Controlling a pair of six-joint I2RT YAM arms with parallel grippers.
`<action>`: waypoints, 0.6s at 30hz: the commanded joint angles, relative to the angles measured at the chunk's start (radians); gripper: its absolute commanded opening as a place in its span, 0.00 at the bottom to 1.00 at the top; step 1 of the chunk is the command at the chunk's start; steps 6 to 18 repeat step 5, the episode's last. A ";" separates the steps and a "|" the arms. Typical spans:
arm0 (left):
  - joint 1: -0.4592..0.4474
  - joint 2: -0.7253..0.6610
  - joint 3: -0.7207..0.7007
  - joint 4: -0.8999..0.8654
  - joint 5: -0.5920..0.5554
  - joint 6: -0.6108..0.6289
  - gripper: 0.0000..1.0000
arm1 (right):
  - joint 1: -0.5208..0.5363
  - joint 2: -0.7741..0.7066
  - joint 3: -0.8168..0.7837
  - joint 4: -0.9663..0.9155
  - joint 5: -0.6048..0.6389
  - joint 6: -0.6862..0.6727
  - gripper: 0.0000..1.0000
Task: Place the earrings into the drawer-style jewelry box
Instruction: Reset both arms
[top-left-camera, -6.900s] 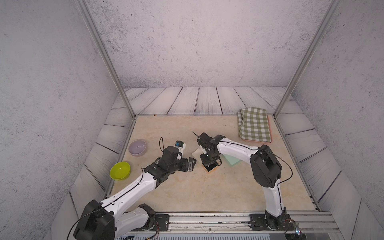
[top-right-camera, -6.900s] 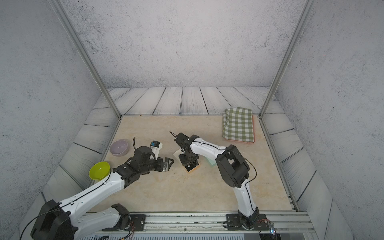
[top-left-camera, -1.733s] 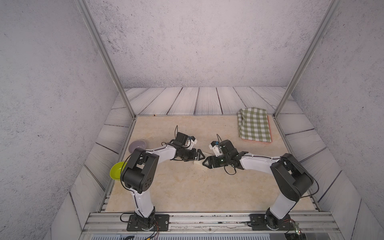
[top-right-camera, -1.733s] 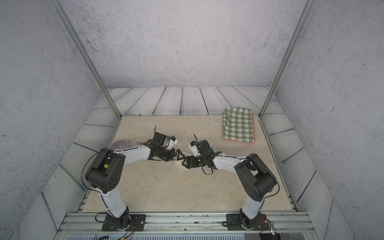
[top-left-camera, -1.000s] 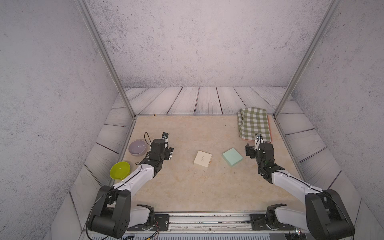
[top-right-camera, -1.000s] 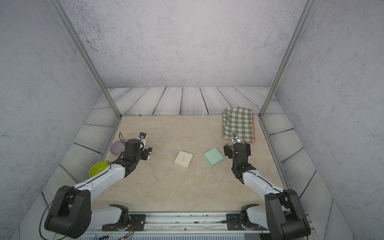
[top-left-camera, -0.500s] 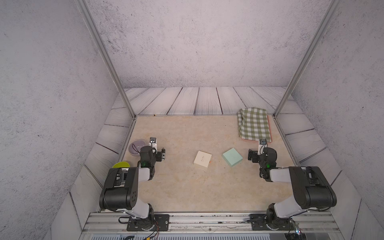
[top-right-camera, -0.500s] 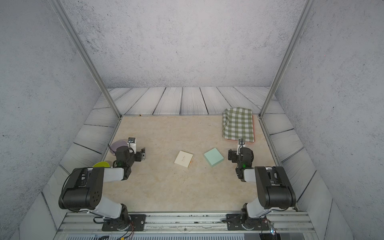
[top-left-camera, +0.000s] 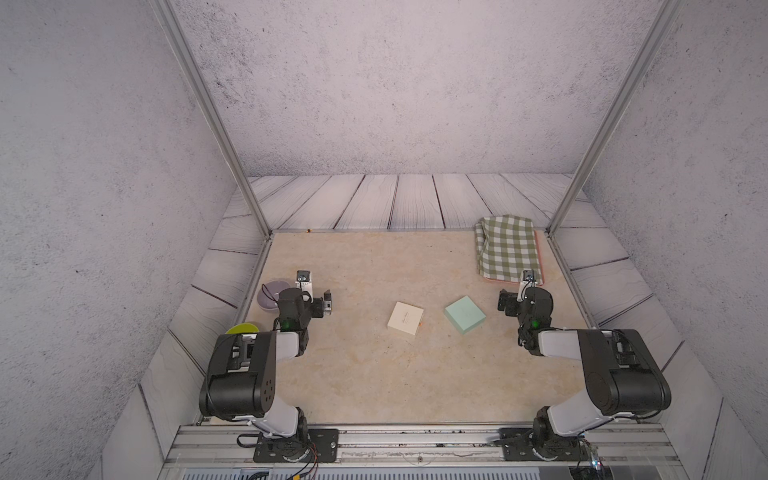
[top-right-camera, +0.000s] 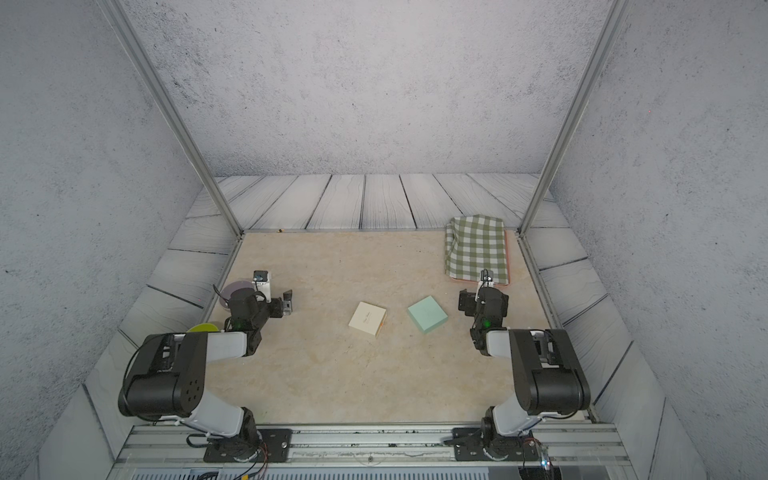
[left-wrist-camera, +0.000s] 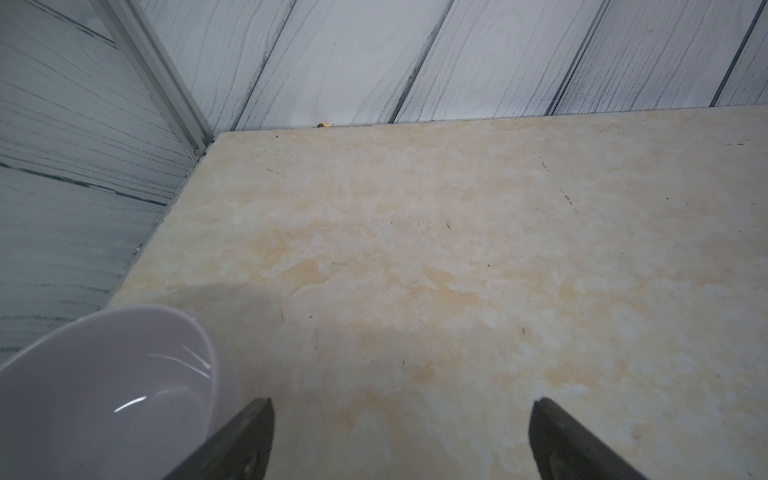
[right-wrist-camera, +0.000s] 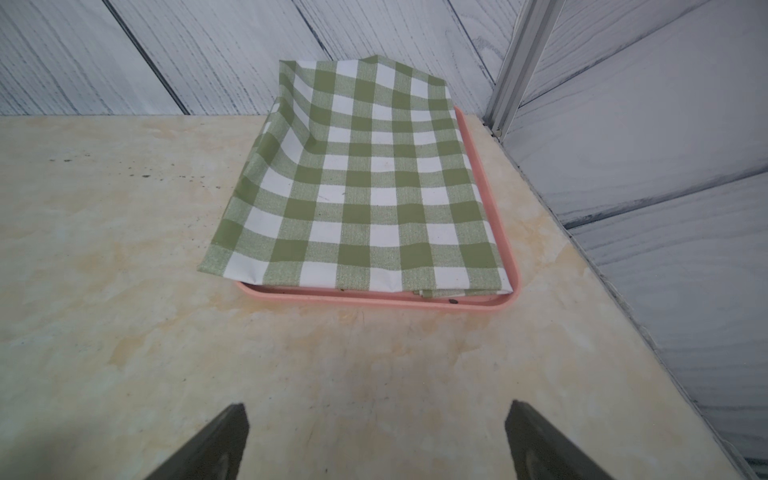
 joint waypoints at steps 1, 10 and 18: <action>0.010 -0.005 0.013 -0.012 0.003 -0.012 0.98 | 0.005 0.000 0.013 -0.014 0.021 0.014 0.99; 0.010 -0.007 0.012 -0.010 0.002 -0.013 0.98 | 0.004 0.000 0.004 0.001 0.016 0.017 0.99; 0.010 -0.007 0.012 -0.010 0.002 -0.013 0.98 | 0.004 0.000 0.004 0.001 0.016 0.017 0.99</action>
